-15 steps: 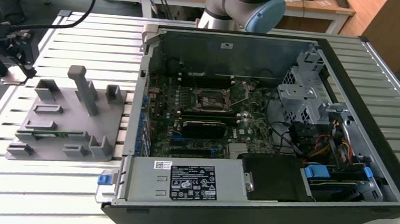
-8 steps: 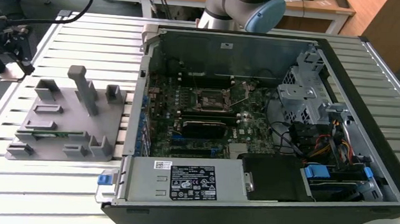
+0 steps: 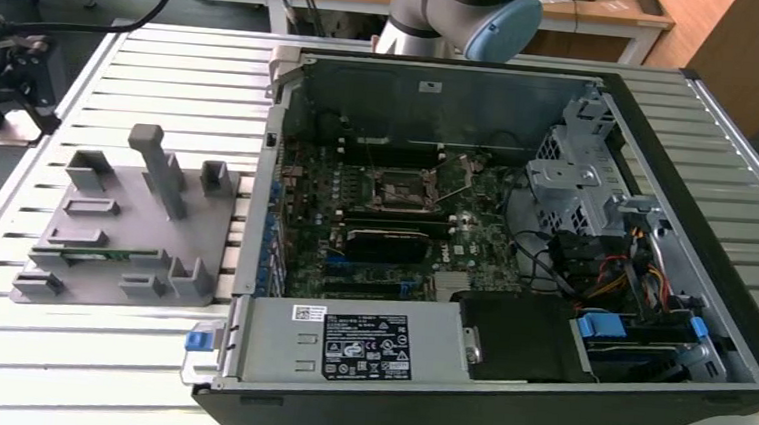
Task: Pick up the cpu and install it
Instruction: 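Pick up the cpu and move it towards the insertion slot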
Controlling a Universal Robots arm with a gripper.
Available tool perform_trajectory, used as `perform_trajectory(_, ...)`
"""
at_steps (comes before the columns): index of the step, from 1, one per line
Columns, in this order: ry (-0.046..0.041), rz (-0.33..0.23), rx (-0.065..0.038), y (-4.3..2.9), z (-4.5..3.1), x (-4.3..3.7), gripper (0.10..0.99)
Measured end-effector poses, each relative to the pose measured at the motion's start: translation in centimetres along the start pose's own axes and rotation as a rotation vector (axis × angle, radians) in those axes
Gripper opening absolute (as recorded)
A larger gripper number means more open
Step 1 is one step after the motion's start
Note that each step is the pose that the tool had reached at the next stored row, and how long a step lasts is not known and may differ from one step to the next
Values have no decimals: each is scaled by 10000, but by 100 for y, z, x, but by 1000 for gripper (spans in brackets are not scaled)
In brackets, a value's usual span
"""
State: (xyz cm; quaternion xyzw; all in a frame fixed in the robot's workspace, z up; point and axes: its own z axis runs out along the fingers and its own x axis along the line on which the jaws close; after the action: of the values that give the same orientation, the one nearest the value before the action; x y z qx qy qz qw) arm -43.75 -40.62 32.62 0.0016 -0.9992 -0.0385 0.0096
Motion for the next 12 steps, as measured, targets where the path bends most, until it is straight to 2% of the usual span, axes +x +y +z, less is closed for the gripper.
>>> perform_trajectory(12, 1, 0, 1, 19, -167, 3, 537)
